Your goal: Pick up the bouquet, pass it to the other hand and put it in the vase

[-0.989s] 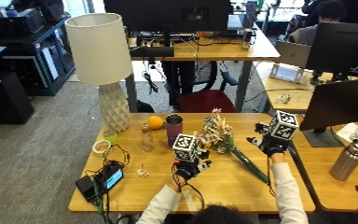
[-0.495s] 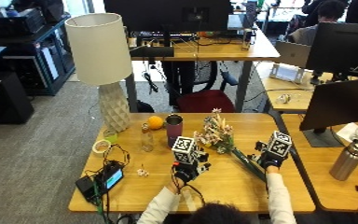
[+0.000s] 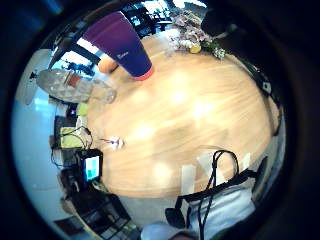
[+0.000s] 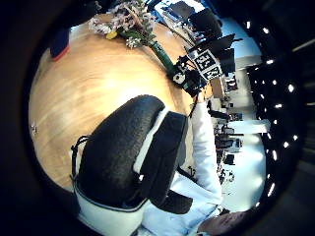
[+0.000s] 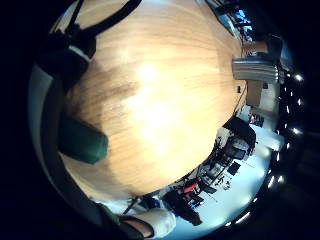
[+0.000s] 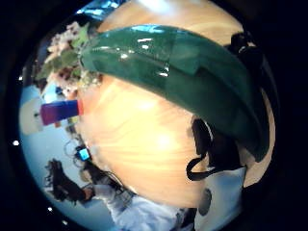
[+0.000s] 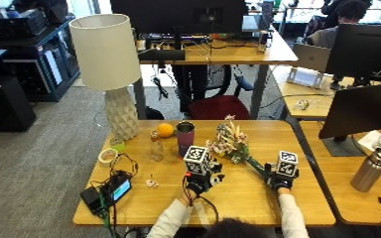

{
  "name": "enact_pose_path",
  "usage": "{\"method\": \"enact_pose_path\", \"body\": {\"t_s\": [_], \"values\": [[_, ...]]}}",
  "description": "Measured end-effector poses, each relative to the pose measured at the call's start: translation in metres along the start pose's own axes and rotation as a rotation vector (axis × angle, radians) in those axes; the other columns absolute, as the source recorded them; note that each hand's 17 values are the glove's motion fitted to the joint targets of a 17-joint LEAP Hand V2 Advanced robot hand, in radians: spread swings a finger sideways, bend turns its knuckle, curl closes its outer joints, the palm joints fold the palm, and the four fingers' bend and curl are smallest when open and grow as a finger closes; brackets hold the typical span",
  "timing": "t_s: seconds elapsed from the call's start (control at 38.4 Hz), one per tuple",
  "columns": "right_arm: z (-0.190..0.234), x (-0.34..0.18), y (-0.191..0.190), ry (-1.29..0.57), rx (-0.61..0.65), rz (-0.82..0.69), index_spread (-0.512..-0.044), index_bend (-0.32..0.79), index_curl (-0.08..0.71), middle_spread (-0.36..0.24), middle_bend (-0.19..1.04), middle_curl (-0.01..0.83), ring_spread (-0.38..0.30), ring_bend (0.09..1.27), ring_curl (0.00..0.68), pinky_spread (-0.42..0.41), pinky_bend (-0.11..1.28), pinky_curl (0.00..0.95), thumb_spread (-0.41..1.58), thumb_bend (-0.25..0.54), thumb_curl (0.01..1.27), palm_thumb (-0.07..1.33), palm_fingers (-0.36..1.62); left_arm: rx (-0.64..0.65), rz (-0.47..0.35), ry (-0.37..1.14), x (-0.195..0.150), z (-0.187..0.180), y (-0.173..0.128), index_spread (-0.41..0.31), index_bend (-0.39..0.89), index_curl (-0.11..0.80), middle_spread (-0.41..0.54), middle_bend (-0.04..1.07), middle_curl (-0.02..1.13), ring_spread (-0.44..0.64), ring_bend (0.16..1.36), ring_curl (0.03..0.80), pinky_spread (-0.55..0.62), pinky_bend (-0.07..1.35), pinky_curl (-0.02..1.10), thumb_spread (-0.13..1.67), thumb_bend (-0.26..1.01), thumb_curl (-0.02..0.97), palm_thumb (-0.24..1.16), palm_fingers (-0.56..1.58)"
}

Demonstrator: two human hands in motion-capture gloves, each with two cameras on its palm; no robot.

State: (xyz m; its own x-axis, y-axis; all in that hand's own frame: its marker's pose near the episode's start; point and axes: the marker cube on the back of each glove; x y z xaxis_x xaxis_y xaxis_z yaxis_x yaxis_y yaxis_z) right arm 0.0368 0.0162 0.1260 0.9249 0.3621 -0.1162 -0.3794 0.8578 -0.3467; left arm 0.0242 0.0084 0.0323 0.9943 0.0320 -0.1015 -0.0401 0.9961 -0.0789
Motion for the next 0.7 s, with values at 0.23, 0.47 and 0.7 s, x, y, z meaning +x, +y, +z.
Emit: {"method": "enact_pose_path", "body": {"t_s": [0.23,0.47,0.7], "values": [[-0.018,-0.005,-0.011,0.076,0.215,0.012,-0.228,0.44,0.296,-0.107,0.27,0.384,-0.139,0.49,0.319,0.033,0.39,0.282,1.0,0.119,0.39,0.92,0.91,-0.027,-0.018,-0.026,-0.004,0.001,0.0,-0.081,0.2,0.425,0.121,0.13,0.2,0.19,0.5,0.292,0.3,0.34,0.33,1.06,-0.03,0.238,-0.01,0.35],[-0.03,-0.003,-0.014,0.105,0.326,0.05,-0.22,0.09,0.264,-0.165,0.5,0.478,-0.212,0.74,0.423,-0.224,0.52,0.353,0.89,0.068,0.44,0.98,1.45,-0.036,-0.034,-0.012,-0.008,-0.007,0.002,-0.088,0.21,0.433,0.12,0.13,0.2,0.19,0.49,0.291,0.3,0.33,0.34,1.06,-0.02,0.244,-0.01,0.35],[-0.037,-0.007,-0.001,-0.071,0.425,0.089,-0.216,0.29,0.349,-0.174,0.71,0.567,-0.206,0.89,0.502,-0.264,0.62,0.421,0.98,-0.026,0.38,0.89,1.54,-0.053,-0.065,0.06,-0.01,-0.011,-0.002,-0.092,0.22,0.439,0.123,0.12,0.2,0.19,0.49,0.294,0.29,0.33,0.34,1.07,-0.02,0.246,0.0,0.35]]}}
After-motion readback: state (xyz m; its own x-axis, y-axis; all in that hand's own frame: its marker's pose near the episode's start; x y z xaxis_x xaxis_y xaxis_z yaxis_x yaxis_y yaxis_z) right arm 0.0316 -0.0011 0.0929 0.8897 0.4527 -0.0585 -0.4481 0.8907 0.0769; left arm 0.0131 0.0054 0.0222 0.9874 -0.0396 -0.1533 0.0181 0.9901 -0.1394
